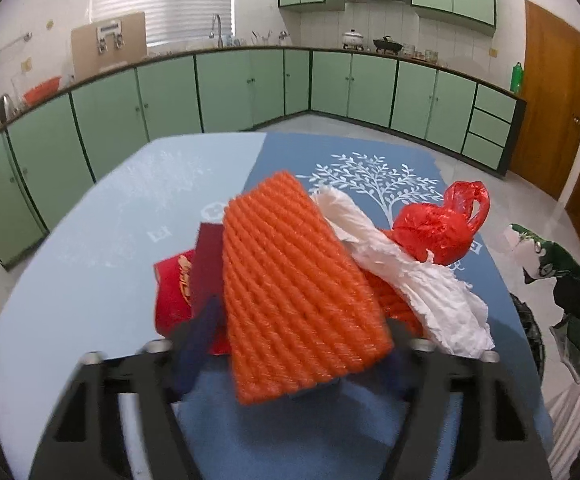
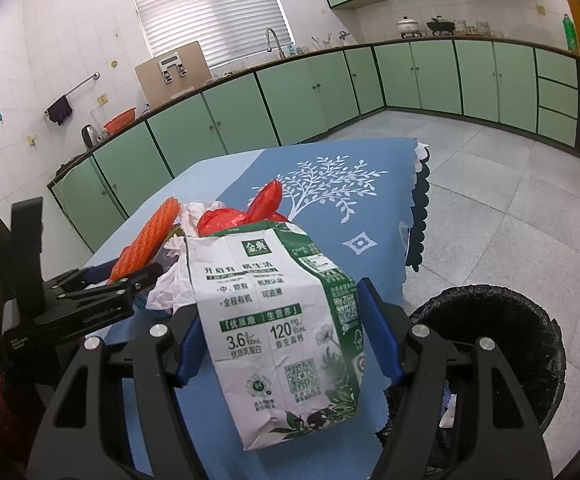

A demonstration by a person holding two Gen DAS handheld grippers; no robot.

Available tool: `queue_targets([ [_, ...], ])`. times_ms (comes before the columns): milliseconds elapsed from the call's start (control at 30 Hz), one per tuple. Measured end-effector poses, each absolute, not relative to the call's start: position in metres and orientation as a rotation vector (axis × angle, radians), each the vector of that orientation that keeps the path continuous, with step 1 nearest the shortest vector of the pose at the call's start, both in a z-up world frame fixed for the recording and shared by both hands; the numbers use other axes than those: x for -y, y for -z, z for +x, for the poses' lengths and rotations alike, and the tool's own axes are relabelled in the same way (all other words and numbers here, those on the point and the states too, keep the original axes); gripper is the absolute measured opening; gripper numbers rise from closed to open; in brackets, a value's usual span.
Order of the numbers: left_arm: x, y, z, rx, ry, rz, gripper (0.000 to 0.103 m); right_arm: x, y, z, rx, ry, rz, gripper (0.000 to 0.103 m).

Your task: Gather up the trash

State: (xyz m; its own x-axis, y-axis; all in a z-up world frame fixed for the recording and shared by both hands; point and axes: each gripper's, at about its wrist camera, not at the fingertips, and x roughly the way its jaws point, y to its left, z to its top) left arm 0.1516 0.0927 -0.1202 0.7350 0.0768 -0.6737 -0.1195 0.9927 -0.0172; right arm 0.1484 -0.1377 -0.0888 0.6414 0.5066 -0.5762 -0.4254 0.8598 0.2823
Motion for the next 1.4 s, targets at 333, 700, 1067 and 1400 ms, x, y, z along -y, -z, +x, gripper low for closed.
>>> queue_targets([
  [333,-0.106,0.095,0.130,-0.651,-0.099,-0.118,0.011,0.138,0.076,0.142,-0.654,-0.543,0.131,0.066],
  [700,-0.099,0.050,0.097,-0.544,-0.053,-0.105,0.011,0.143,0.047,0.126,-0.575,-0.552,0.133,0.066],
  [1067,-0.054,0.040,0.100,-0.537,0.072,-0.072,0.011,0.174,0.034,0.109,-0.534,-0.491,0.142,0.065],
  [1400,0.007,0.055,0.120,-0.572,0.225,-0.033,0.011,0.236,0.038,0.106,-0.523,-0.343,0.160,0.065],
])
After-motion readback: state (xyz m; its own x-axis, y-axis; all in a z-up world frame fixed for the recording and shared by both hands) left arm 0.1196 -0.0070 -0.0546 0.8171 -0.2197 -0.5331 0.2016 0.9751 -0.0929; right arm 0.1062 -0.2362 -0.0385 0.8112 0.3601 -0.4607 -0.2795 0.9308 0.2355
